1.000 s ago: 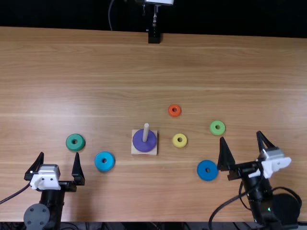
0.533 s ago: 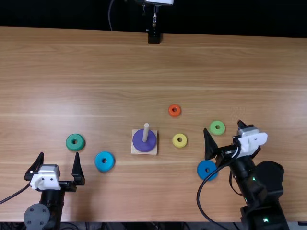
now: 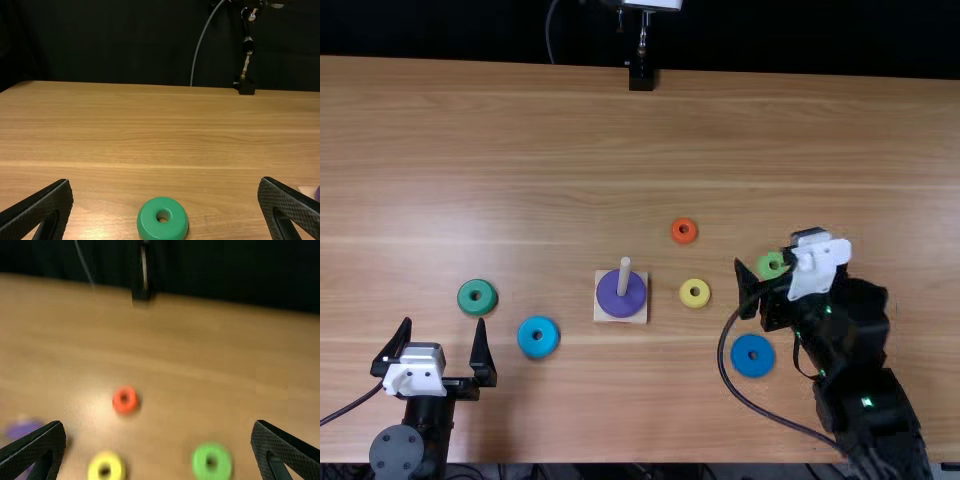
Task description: Build the Hanoi tower: stack the rings onto the peg from bottom to top in this color order: purple, dark blue, light blue, dark green, light green, yellow, orange.
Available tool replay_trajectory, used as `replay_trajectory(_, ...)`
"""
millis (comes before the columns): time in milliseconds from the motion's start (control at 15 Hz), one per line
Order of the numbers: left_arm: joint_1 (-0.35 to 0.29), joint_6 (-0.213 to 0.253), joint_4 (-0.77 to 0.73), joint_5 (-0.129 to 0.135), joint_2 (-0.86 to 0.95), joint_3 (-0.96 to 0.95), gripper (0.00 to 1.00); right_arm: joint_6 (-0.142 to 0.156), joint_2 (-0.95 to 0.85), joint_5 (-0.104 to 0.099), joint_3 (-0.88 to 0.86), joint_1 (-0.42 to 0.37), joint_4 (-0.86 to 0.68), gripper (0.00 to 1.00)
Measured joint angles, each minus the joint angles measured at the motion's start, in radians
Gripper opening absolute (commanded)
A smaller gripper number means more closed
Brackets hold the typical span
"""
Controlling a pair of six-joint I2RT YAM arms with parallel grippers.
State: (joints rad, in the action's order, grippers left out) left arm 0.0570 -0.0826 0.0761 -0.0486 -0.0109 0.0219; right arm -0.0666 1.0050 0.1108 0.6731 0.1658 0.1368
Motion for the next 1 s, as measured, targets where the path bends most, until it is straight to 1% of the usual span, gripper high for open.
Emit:
replay_trajectory(200, 0.000, 0.000, 0.000, 0.000, 0.000, 0.000, 1.00, -0.003, 0.035, 0.000, 0.014, 0.000, 0.122, 1.00)
replay_trajectory(400, 0.000, 0.000, 0.000, 0.000, 0.000, 0.000, 1.00, -0.004, 0.050, 0.000, 0.096, 0.000, 0.364, 1.00)
replay_trajectory(467, 0.000, 0.000, 0.000, 0.000, 0.000, 0.000, 1.00, -0.002, 0.085, 0.000, 0.113, 0.000, 0.408, 1.00)
replay_trajectory(600, 0.000, 0.000, 0.000, 0.000, 0.000, 0.000, 1.00, 0.042, 0.176, 0.000, 0.114, 0.000, 0.447, 1.00)
replay_trajectory(667, 0.000, 0.000, 0.000, 0.000, 0.000, 0.000, 1.00, 0.060, 0.193, 0.000, 0.114, 0.000, 0.448, 1.00)
replay_trajectory(733, 0.000, 0.000, 0.000, 0.000, 0.000, 0.000, 1.00, 0.071, 0.193, 0.001, 0.114, 0.000, 0.447, 1.00)
replay_trajectory(1000, 0.000, 0.000, 0.000, 0.000, 0.000, 0.000, 1.00, 0.089, 0.193, 0.000, 0.114, 0.000, 0.528, 1.00)
